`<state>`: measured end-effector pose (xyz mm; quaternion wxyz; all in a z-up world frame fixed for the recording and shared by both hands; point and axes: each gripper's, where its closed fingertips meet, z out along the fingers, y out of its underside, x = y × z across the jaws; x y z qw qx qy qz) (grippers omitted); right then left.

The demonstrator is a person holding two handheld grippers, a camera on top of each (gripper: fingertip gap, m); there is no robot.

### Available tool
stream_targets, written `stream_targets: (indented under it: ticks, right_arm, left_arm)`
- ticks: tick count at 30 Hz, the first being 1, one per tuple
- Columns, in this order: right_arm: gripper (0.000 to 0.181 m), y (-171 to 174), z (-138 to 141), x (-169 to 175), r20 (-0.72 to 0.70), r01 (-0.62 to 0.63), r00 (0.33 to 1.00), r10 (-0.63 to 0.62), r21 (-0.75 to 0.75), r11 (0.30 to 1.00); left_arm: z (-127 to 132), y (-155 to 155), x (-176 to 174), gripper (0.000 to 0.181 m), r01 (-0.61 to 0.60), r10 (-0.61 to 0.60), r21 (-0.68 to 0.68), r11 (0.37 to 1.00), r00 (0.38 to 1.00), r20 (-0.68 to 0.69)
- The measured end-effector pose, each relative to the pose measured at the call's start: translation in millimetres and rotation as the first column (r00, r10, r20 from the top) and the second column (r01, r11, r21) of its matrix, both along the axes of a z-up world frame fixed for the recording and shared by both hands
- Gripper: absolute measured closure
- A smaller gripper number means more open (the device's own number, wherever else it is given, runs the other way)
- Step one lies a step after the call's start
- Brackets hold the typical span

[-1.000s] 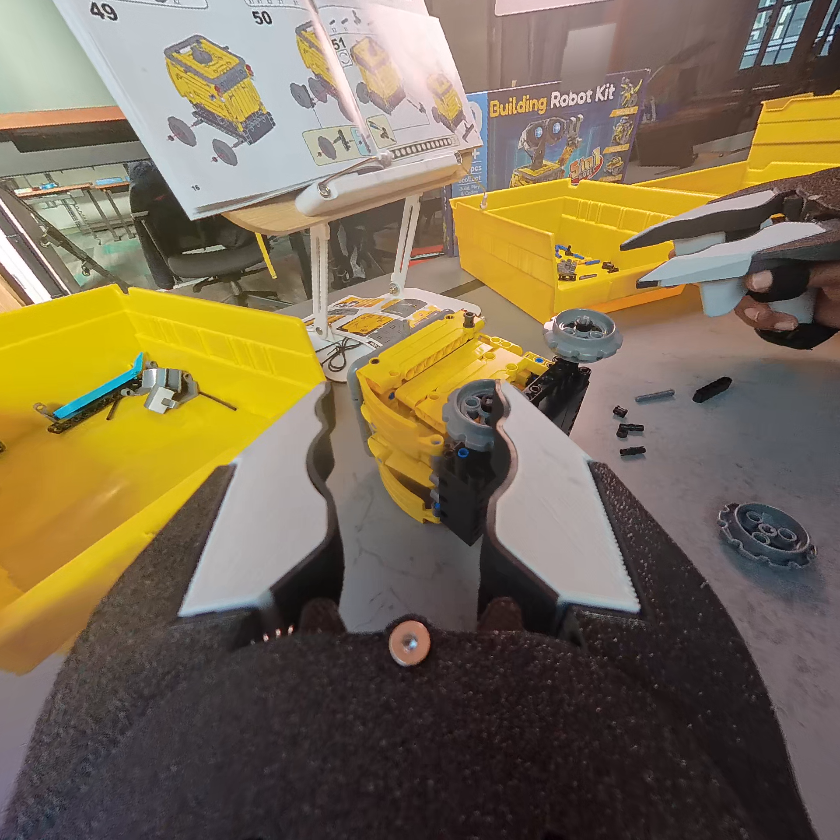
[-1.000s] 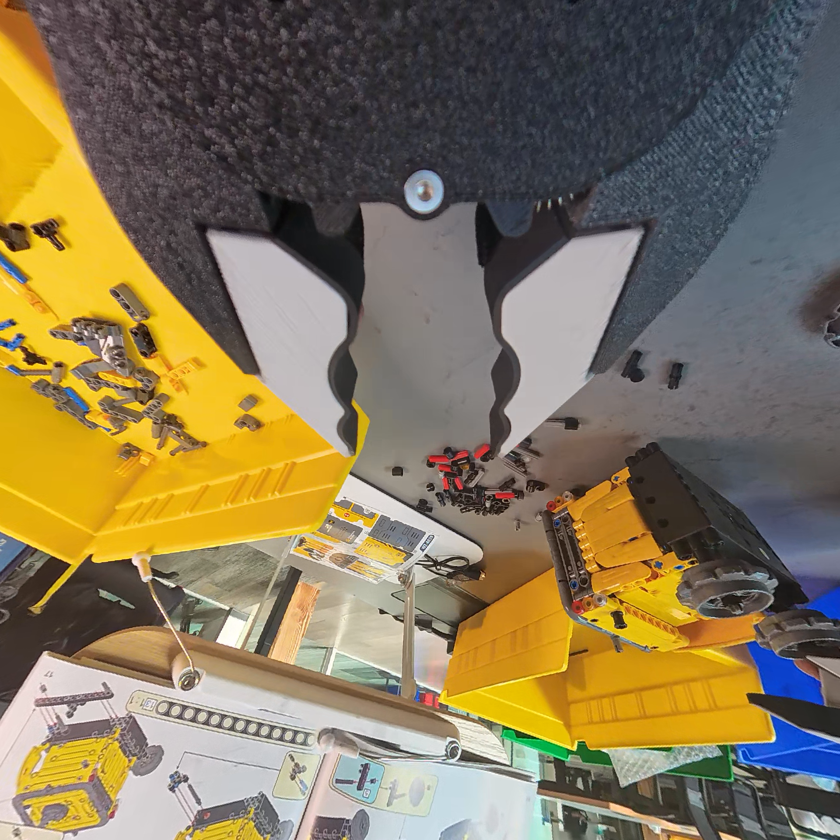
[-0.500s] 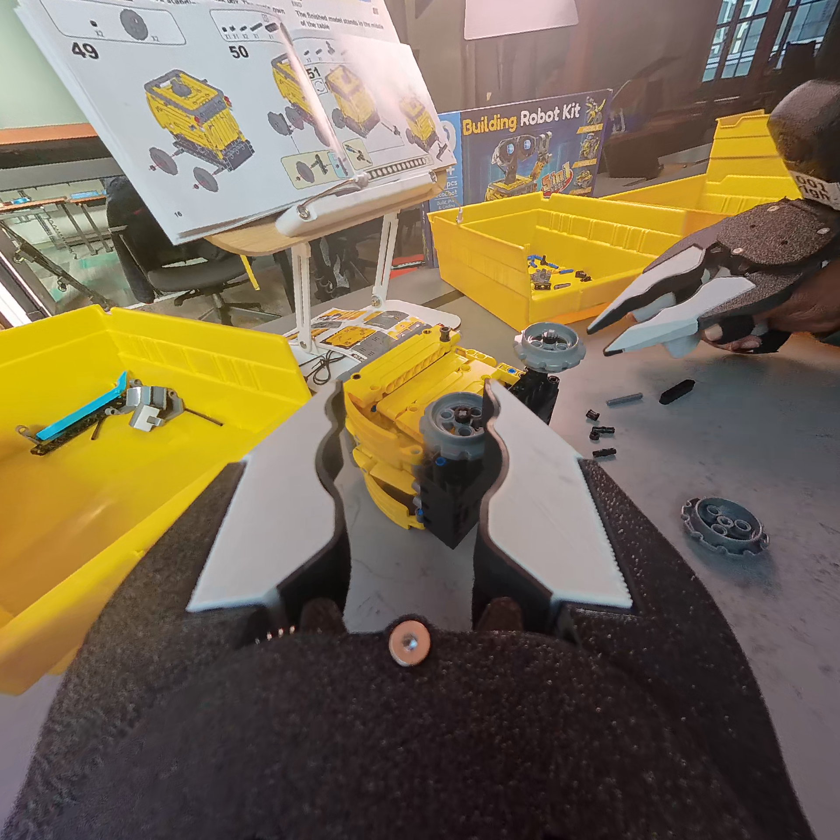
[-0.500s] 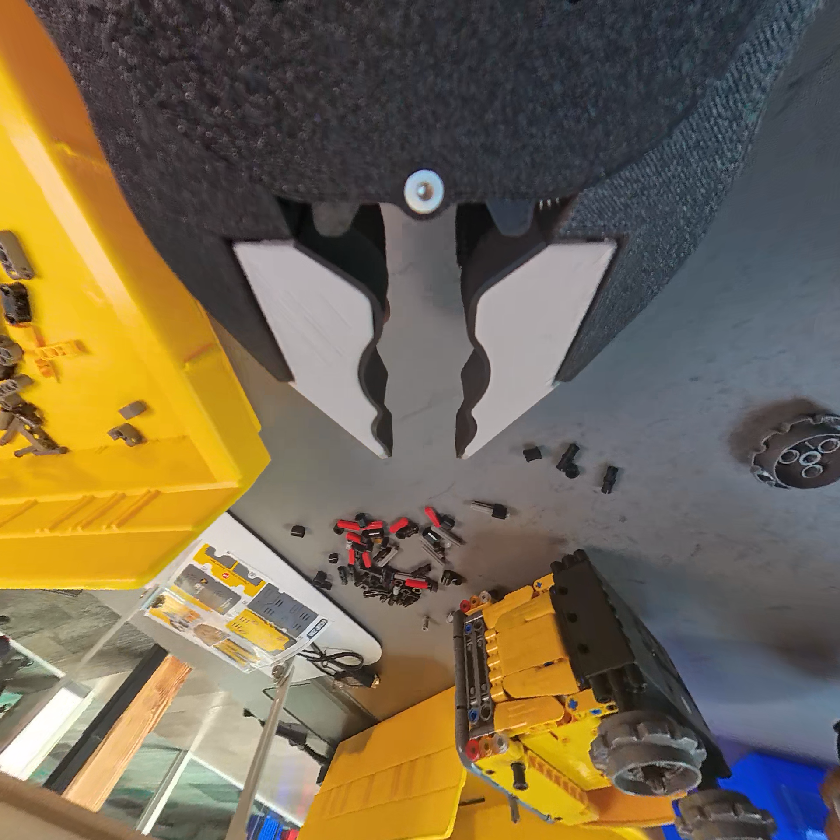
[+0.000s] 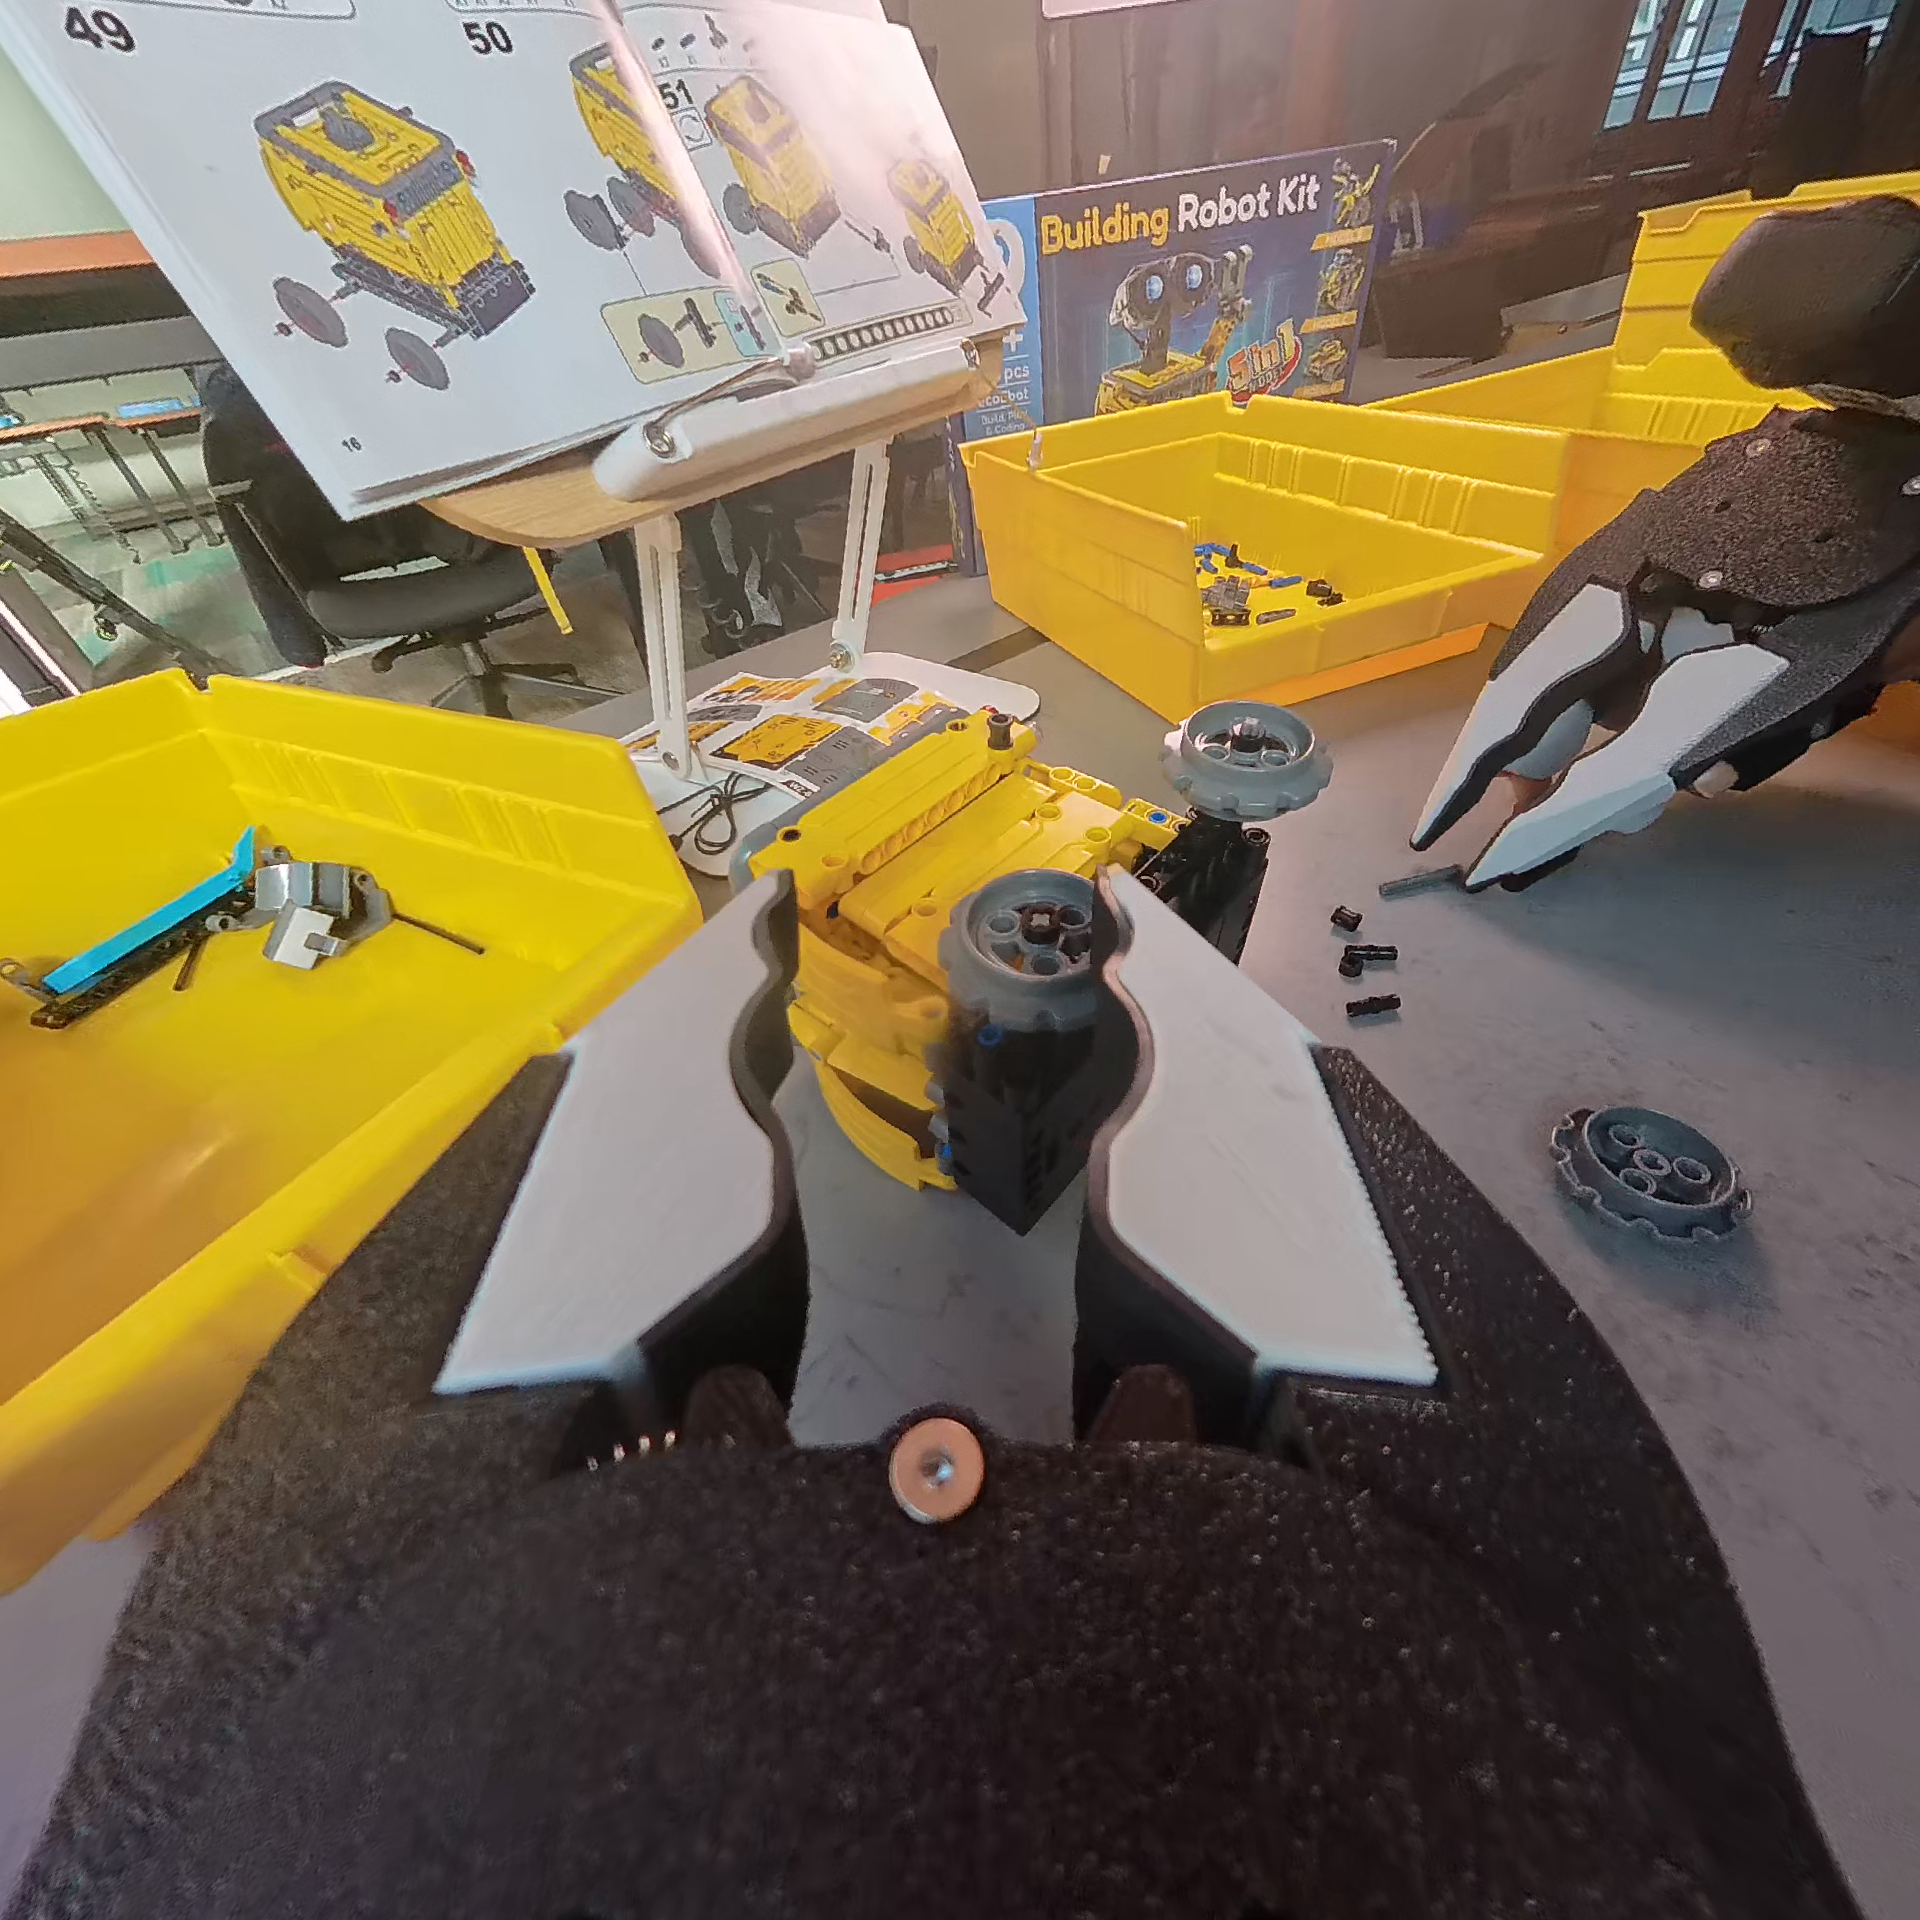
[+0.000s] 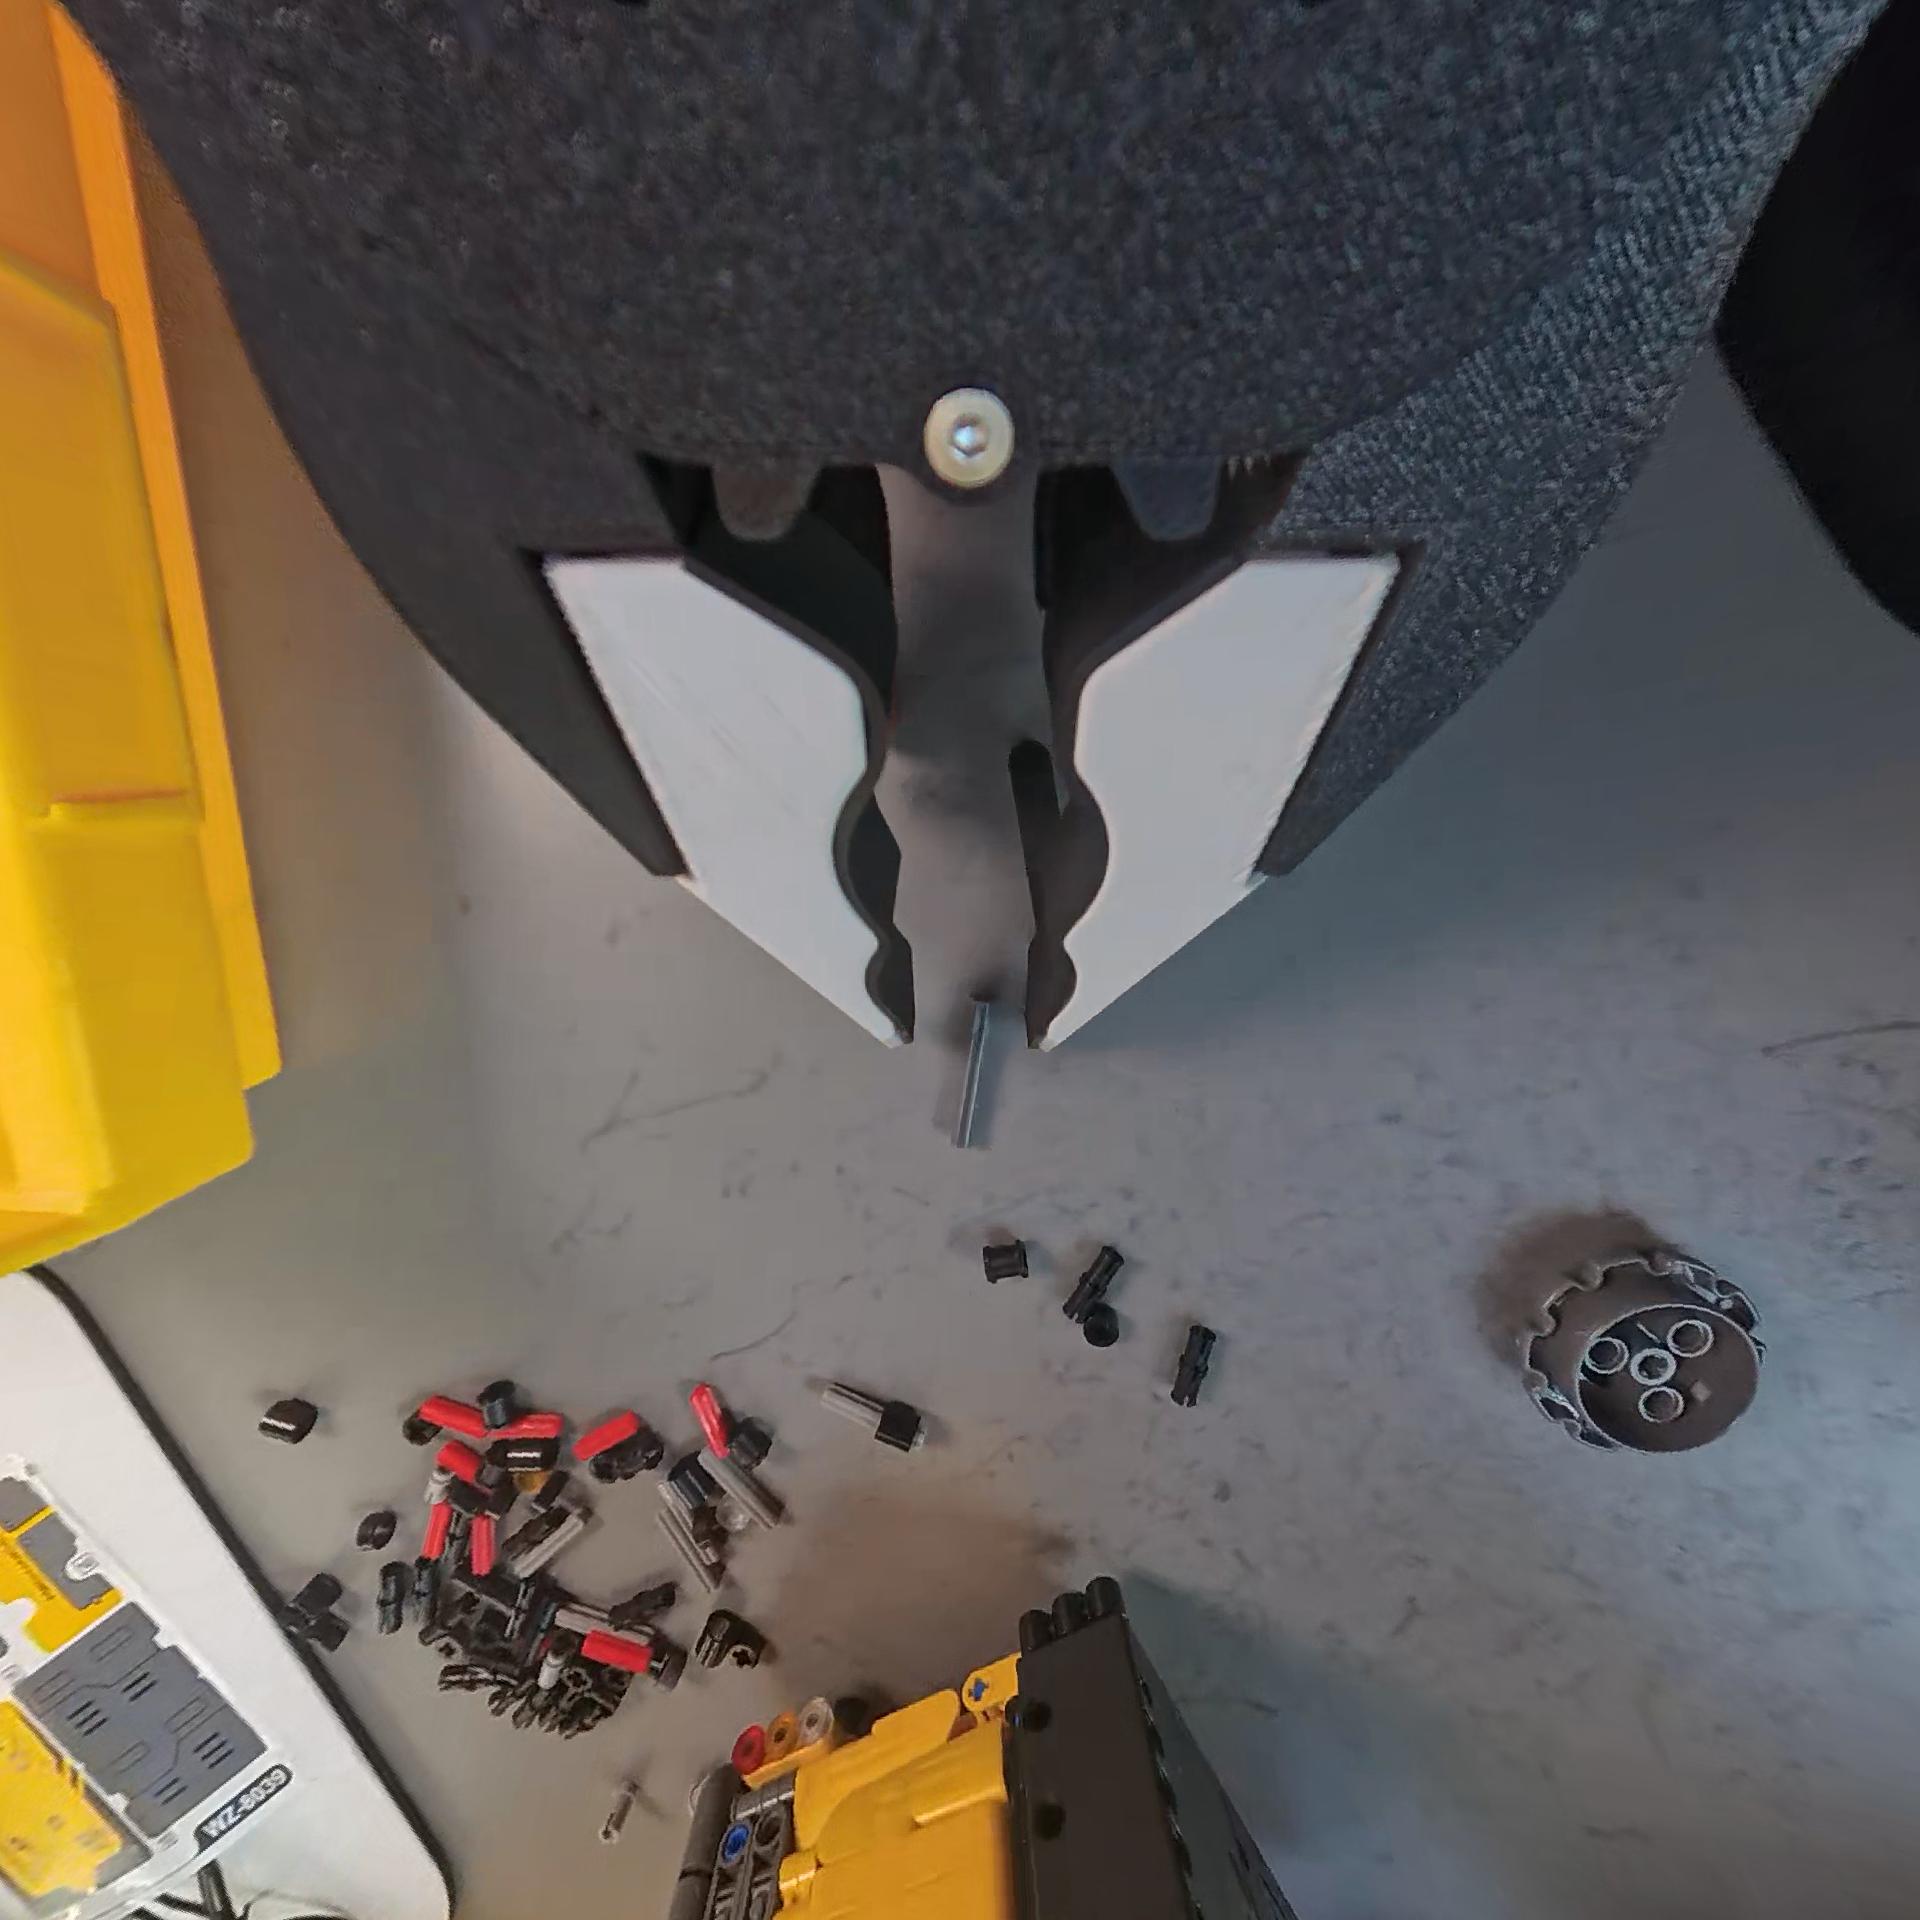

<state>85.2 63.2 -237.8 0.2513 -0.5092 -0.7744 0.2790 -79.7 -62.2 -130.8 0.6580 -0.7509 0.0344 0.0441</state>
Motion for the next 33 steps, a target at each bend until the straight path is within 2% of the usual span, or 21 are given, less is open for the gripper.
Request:
stream_targets:
  ticks: [14,25,33]
  right_arm:
    - [0.175,-5.8,-3.7,3.5,0.058,-0.004,0.998,0.006,-0.032,0.999]
    - [0.177,-5.0,-3.6,4.8,0.057,-0.009,0.998,0.01,-0.024,1.0]
    - [0.176,33.1,-3.0,3.3,0.036,0.153,0.988,-0.153,0.015,0.988]
  left_arm:
    - [3.7,-1.0,1.4,0.127,0.0,0.0,0.01,1.0,1.0,-0.012]
    - [5.4,-1.7,1.8,0.127,0.0,0.0,0.014,1.0,1.0,-0.018]
    - [5.0,-1.7,2.2,0.127,0.004,-0.004,0.012,1.0,1.0,-0.017]
